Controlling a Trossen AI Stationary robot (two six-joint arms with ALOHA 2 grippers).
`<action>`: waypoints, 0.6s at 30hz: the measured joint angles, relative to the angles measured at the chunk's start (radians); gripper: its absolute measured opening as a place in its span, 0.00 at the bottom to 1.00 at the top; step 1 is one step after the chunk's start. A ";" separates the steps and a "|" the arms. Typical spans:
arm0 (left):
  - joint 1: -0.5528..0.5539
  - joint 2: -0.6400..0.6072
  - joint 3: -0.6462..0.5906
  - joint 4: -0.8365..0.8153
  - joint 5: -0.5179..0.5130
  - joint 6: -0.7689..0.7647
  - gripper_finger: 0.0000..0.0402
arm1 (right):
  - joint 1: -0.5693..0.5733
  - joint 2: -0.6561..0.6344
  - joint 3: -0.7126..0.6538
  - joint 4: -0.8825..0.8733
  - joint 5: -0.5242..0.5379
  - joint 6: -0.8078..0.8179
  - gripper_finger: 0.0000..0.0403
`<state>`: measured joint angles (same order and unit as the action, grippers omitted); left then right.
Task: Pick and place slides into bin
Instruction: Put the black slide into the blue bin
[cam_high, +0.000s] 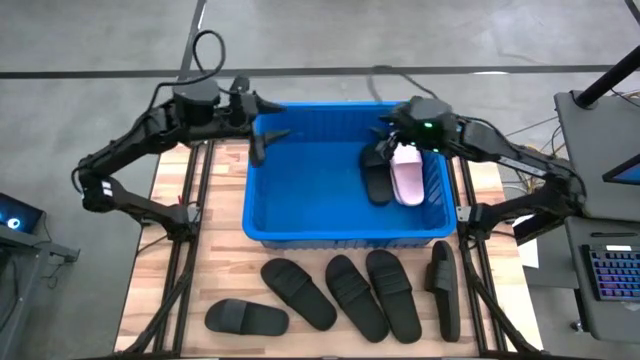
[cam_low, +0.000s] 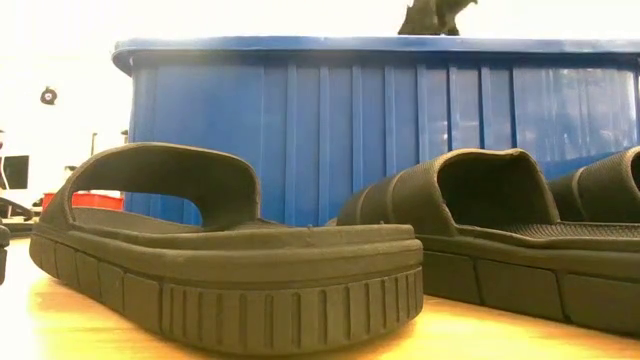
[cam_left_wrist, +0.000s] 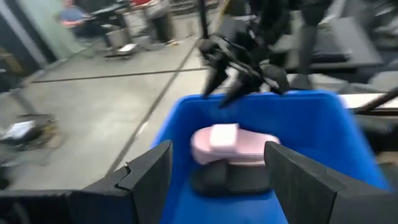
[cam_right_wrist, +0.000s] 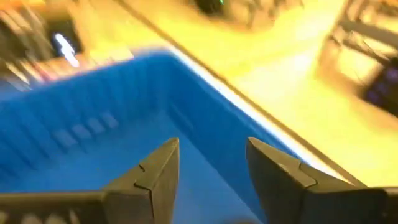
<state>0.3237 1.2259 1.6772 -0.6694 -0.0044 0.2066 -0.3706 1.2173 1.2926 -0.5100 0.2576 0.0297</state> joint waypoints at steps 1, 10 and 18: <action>0.000 -0.010 0.000 -0.007 0.022 -0.014 0.59 | 0.011 -0.023 -0.009 0.043 -0.018 0.015 0.43; 0.000 -0.060 0.000 -0.141 0.121 -0.167 0.59 | 0.100 -0.127 -0.063 0.185 -0.074 0.106 0.40; -0.030 -0.062 0.000 -0.398 0.269 -0.500 0.59 | 0.111 -0.113 -0.066 0.188 -0.074 0.060 0.38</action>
<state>0.2940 1.1636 1.6772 -1.0673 0.2645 -0.2934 -0.2600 1.1039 1.2262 -0.3224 0.1837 0.0902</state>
